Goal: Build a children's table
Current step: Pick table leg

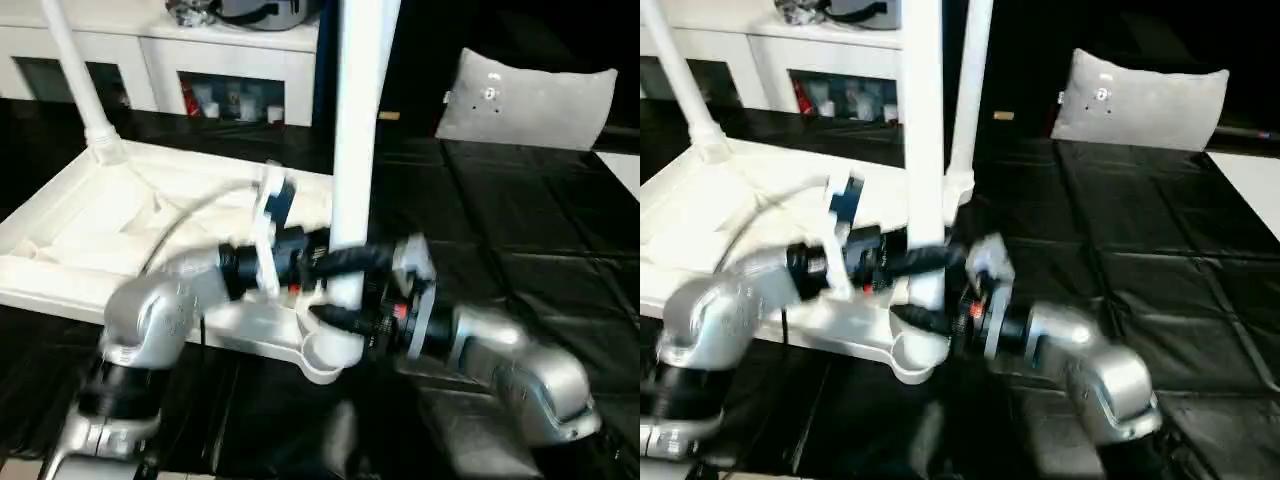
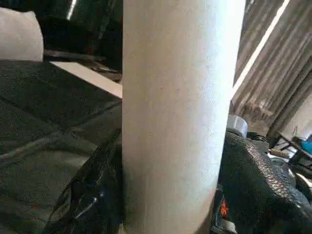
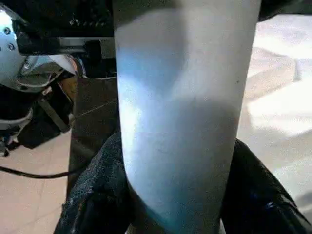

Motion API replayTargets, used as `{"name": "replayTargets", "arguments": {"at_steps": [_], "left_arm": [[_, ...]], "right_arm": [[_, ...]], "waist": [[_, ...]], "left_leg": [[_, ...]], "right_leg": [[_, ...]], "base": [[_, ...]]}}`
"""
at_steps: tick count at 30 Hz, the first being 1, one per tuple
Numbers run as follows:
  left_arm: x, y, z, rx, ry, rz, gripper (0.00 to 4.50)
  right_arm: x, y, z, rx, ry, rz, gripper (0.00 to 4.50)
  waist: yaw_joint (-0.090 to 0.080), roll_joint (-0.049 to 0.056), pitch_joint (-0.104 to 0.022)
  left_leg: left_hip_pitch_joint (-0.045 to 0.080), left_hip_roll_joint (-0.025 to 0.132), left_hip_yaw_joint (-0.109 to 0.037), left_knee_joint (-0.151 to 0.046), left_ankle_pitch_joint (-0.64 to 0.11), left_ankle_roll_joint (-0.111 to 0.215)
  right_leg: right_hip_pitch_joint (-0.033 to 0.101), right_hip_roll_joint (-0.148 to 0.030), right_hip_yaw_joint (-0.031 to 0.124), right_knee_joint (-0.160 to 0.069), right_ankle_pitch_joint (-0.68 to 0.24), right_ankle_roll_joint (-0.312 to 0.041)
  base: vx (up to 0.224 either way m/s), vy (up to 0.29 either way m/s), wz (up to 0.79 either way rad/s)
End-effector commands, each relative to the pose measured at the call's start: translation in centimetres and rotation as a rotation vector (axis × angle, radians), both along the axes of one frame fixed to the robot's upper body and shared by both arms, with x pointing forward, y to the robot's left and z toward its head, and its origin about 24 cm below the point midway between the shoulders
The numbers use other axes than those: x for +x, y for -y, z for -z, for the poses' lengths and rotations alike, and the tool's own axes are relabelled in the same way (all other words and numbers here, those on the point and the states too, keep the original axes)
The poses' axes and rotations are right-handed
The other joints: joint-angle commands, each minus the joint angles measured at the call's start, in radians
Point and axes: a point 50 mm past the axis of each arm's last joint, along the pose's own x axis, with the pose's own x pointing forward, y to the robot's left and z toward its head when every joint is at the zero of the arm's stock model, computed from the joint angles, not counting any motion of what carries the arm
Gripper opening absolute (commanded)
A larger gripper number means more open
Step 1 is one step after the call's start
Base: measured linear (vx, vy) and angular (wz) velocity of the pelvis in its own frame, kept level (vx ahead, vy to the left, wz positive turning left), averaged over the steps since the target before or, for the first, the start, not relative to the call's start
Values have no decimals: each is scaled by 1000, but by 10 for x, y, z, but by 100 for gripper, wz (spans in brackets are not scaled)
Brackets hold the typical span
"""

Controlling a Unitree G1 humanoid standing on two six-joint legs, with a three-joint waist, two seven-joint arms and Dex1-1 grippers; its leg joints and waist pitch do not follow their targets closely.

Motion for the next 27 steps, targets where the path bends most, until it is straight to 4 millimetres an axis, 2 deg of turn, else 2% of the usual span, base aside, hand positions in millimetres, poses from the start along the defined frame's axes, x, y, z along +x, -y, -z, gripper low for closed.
{"name": "replayTargets", "arguments": {"at_steps": [1,6,9,12,13,14,15,16,18,19,20,21,22,23,24,25,26,27], "left_arm": [[-7,6,-9,-85,52,59,295],[-6,4,-26,-369,-10,35,295],[-1,7,-31,-441,0,-29,295],[2,8,-36,-523,-33,-62,295],[12,4,-50,-694,-76,-181,295],[18,-1,-57,-786,-107,-250,295],[21,-4,-59,-811,-119,-282,295],[24,-7,-60,-833,-131,-314,295],[33,-15,-60,-851,-155,-423,295],[47,-25,-52,-781,-177,-610,295],[50,-27,-50,-754,-181,-656,295],[55,-27,-41,-648,-188,-713,295],[56,-24,-33,-542,-171,-716,295],[57,-23,-31,-504,-167,-714,295],[52,-8,-14,-245,-122,-645,295],[52,-8,-14,-245,-122,-645,295],[51,-6,-12,-210,-117,-630,295],[50,-1,-10,-161,-115,-618,295]], "right_arm": [[4,10,3,-23,-5,89,191],[5,8,-6,60,6,116,191],[11,7,-13,125,28,168,191],[13,6,-15,154,28,185,191],[17,4,-20,184,47,233,191],[19,3,-22,191,60,265,191],[20,3,-23,188,64,273,191],[21,2,-24,184,68,280,191],[22,2,-24,166,81,296,191],[24,1,-24,149,96,317,191],[25,1,-24,145,100,321,191],[26,0,-25,130,113,326,191],[27,-1,-25,116,119,324,191],[27,-1,-25,111,120,324,191],[28,-3,-23,84,117,325,191],[28,-3,-23,84,117,325,191],[29,-3,-23,81,116,326,191],[29,-3,-21,61,122,327,191]], "waist": [[-7,6,-61],[-16,3,-62],[-18,1,-62],[-19,2,-62],[-18,6,-62],[-17,2,-62],[-15,0,-62],[-18,0,-62],[-22,-2,-60],[-25,-2,-61],[-27,-2,-61],[-29,-8,-63],[-31,-1,-65],[-31,0,-66],[-32,0,-66],[-32,3,-70],[-33,4,-69],[-30,6,-70]], "left_leg": [[12,52,-8,-78,-120,-12],[7,51,-7,-76,-116,-9],[6,51,-8,-75,-107,6],[6,50,-7,-74,-104,6],[7,50,-7,-73,-105,2],[8,51,-4,-70,-120,-6],[8,50,-5,-70,-129,-10],[4,48,-8,-73,-130,-10],[3,47,-7,-74,-117,2],[2,45,-8,-73,-107,6],[4,45,-8,-72,-102,5],[3,43,-9,-72,-87,9],[6,45,-10,-72,-71,8],[7,46,-10,-72,-65,8],[8,49,-13,-75,-56,12],[10,50,-13,-73,-40,11],[9,49,-12,-72,-32,11],[12,52,-10,-71,-27,10]], "right_leg": [[39,-86,51,-79,-105,-200],[41,-87,51,-75,-90,-214],[41,-86,51,-77,-80,-217],[42,-86,50,-76,-71,-221],[42,-87,50,-76,-76,-224],[40,-89,51,-82,-79,-242],[41,-88,50,-82,-86,-246],[47,-85,49,-81,-90,-235],[47,-81,49,-82,-89,-200],[47,-78,49,-87,-90,-171],[47,-78,50,-86,-86,-159],[50,-79,49,-85,-80,-139],[46,-79,49,-83,-72,-127],[44,-80,50,-81,-60,-129],[42,-79,49,-80,-50,-122],[40,-79,49,-70,-22,-123],[41,-80,49,-70,-3,-135],[40,-82,49,-69,34,-165]], "base": [[0,0,0],[0,0,0],[0,0,0],[0,0,0],[0,0,0],[0,0,0],[0,0,0],[0,0,0],[0,0,0],[0,0,0],[0,0,0],[0,0,0],[0,0,0],[0,0,0],[0,0,0],[0,0,0],[0,0,0],[0,0,0]]}}
